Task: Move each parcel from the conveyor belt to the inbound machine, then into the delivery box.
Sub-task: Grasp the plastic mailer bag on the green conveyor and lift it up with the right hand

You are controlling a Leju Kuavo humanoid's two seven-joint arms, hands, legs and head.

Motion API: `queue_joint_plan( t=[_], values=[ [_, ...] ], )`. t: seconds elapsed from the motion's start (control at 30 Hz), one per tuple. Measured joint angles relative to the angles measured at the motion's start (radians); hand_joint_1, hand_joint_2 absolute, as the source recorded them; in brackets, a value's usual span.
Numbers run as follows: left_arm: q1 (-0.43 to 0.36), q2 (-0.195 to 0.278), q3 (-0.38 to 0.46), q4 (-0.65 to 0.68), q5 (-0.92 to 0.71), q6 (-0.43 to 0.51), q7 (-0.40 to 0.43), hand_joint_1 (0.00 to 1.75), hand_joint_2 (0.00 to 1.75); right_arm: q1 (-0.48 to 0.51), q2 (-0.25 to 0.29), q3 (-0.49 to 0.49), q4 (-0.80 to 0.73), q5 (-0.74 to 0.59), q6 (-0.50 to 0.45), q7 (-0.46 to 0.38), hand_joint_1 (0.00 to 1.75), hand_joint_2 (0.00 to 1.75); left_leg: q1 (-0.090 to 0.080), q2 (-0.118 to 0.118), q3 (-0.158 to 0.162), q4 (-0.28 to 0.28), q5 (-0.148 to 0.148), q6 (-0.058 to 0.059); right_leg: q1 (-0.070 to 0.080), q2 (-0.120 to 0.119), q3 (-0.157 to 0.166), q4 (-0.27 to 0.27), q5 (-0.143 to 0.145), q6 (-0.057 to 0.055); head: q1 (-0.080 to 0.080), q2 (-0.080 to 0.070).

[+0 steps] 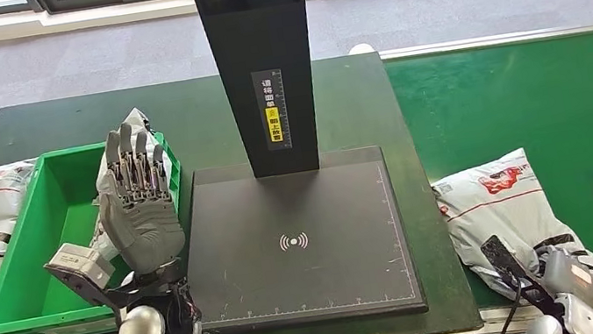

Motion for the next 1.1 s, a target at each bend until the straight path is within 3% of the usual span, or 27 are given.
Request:
queue_joint_plan(
  t=[0.33, 0.5, 0.6, 0.8, 1.1],
  values=[
    [-0.01, 0.0, 0.0, 0.018, 0.0, 0.0, 0.006, 0.0, 0.0, -0.102, -0.01, 0.021, 0.149, 0.048, -0.005, -0.073, 1.75, 1.75, 0.001, 0.006, 0.003, 0.001, 0.0, 0.001, 0.0, 0.007, 0.003, 0.0, 0.003, 0.002, 0.0, 0.0],
    [-0.008, 0.0, 0.0, 0.018, -0.005, 0.004, 0.007, 0.0, 0.0, -0.126, 0.003, 0.074, 0.166, 0.0, -0.103, -0.109, 1.75, 1.75, 0.0, 0.008, 0.002, 0.001, 0.001, 0.002, 0.0, 0.008, 0.003, 0.0, 0.005, 0.002, 0.0, 0.0],
    [0.003, 0.0, 0.0, 0.01, -0.012, 0.011, 0.006, 0.0, 0.0, -0.117, 0.021, 0.088, 0.111, -0.066, -0.159, -0.138, 1.75, 1.75, 0.0, 0.005, 0.0, 0.002, 0.003, 0.003, 0.0, 0.005, 0.001, 0.0, 0.005, 0.002, 0.0, 0.0],
    [0.021, 0.001, 0.0, 0.001, -0.014, 0.021, 0.0, 0.0, 0.0, -0.082, 0.035, 0.104, -0.034, -0.169, -0.183, -0.196, 1.75, 1.75, 0.0, -0.002, -0.003, 0.001, 0.004, 0.003, 0.0, -0.001, -0.001, 0.001, 0.004, 0.003, 0.0, 0.0],
    [0.024, 0.001, 0.0, 0.0, -0.011, 0.042, -0.019, 0.0, 0.0, 0.038, 0.091, 0.118, -0.334, -0.494, -0.341, -0.407, 1.75, 1.75, 0.0, -0.005, -0.006, 0.001, 0.003, 0.003, 0.0, -0.004, -0.002, 0.0, 0.002, 0.003, 0.0, 0.0]
  ],
)
